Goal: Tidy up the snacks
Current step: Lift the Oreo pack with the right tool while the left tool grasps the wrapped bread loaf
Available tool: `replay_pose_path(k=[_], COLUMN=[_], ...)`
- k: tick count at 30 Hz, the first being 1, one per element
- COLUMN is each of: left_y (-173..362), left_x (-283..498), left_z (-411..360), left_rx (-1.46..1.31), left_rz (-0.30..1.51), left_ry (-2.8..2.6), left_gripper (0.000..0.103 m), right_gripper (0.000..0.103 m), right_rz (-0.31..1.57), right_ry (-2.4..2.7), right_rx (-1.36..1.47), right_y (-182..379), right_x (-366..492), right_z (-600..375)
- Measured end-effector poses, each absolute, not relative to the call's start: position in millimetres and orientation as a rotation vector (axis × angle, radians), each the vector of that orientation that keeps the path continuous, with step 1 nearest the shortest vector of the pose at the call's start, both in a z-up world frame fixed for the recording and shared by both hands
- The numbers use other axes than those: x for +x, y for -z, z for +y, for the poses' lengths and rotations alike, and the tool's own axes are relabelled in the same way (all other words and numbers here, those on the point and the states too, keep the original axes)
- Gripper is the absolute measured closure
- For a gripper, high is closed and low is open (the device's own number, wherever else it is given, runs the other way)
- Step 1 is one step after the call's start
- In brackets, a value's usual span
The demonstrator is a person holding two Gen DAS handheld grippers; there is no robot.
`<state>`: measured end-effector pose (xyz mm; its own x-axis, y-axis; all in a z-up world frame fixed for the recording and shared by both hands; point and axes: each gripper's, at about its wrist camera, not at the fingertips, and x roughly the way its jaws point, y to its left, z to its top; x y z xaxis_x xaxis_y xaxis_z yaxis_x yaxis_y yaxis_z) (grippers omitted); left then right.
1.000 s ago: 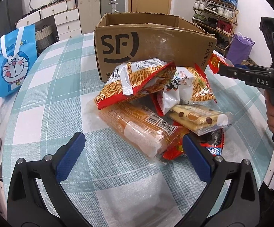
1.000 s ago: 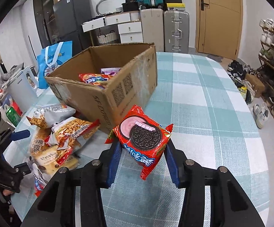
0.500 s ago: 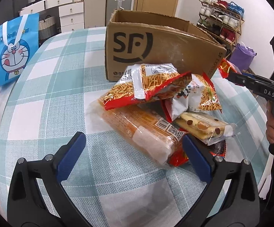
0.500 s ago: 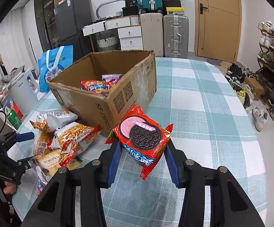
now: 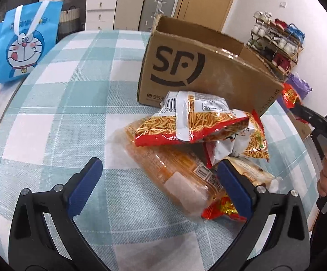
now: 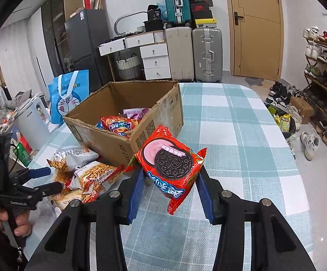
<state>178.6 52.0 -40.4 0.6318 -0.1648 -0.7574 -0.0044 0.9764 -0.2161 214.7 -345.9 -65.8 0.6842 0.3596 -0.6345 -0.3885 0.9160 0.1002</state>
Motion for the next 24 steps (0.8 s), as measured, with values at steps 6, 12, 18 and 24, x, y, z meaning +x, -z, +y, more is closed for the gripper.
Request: replay_pose_path(k=[6, 12, 18, 24], left_y=[47.5, 49.4, 53.3, 51.7], left_x=[185.2, 183.6, 184.3, 182.8], left_z=[53.3, 68.4, 49.7, 50.4], left_rx=[-0.147, -0.152, -0.064, -0.050], left_rz=[0.920, 0.909, 0.916, 0.888], left_ry=[0.008, -0.038, 0.040, 0.027], left_gripper=[0.001, 0.009, 0.052, 0.069], right_gripper=[0.058, 0.058, 0.058, 0.058], right_rz=[0.709, 0.698, 0.698, 0.691], right_ry=[-0.422, -0.427, -0.433, -0.434], right_rx=[-0.059, -0.058, -0.066, -0.062], right_y=[68.6, 65.7, 65.8, 64.2], right_x=[214.1, 212.4, 210.6, 209.3], right_z=[-340.9, -340.3, -336.8, -336.4])
